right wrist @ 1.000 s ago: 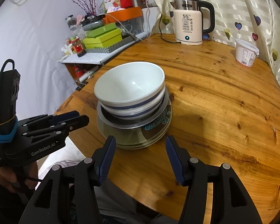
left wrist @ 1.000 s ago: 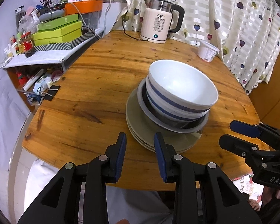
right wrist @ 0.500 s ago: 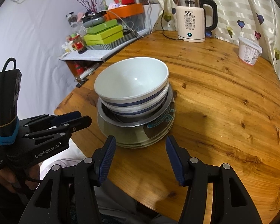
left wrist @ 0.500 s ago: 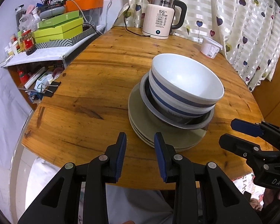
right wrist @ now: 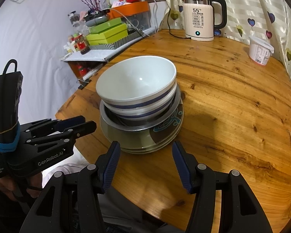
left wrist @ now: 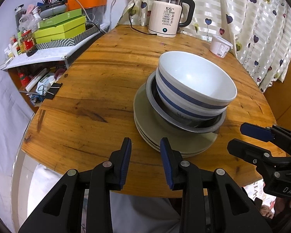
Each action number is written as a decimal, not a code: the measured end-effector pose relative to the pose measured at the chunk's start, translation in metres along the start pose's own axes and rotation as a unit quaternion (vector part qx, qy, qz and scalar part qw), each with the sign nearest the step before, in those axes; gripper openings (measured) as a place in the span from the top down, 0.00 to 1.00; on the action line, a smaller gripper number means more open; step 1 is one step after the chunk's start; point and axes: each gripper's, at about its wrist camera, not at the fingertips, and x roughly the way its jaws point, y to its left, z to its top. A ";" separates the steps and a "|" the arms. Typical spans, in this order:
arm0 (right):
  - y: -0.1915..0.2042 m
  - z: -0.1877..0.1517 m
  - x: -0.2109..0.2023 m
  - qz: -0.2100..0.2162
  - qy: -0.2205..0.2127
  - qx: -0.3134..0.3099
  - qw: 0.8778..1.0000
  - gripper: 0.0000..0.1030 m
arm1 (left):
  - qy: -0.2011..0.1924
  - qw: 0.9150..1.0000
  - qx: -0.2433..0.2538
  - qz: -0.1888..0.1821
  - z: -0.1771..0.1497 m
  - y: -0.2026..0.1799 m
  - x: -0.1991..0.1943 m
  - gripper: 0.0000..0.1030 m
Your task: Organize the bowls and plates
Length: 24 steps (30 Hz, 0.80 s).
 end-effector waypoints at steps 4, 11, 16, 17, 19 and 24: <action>-0.001 0.000 0.002 0.001 0.002 0.001 1.000 0.45 | 0.001 1.000 0.000 -0.001 0.000 0.000 0.001 0.69; -0.002 0.001 0.003 0.001 0.002 0.000 1.000 0.45 | 0.001 1.000 0.000 -0.001 0.000 0.000 0.001 0.69; -0.002 0.001 0.003 0.001 0.002 0.001 1.000 0.45 | 0.001 1.000 0.001 0.000 0.000 -0.001 0.002 0.69; -0.002 0.001 0.003 0.001 0.002 0.001 1.000 0.45 | 0.001 1.000 0.001 -0.001 0.000 -0.001 0.002 0.69; -0.002 0.001 0.003 0.001 0.002 0.001 1.000 0.45 | 0.001 1.000 0.001 0.000 0.000 -0.001 0.003 0.69; -0.001 0.001 0.003 0.001 0.003 0.001 1.000 0.45 | 0.002 1.000 0.002 -0.001 0.000 -0.001 0.003 0.69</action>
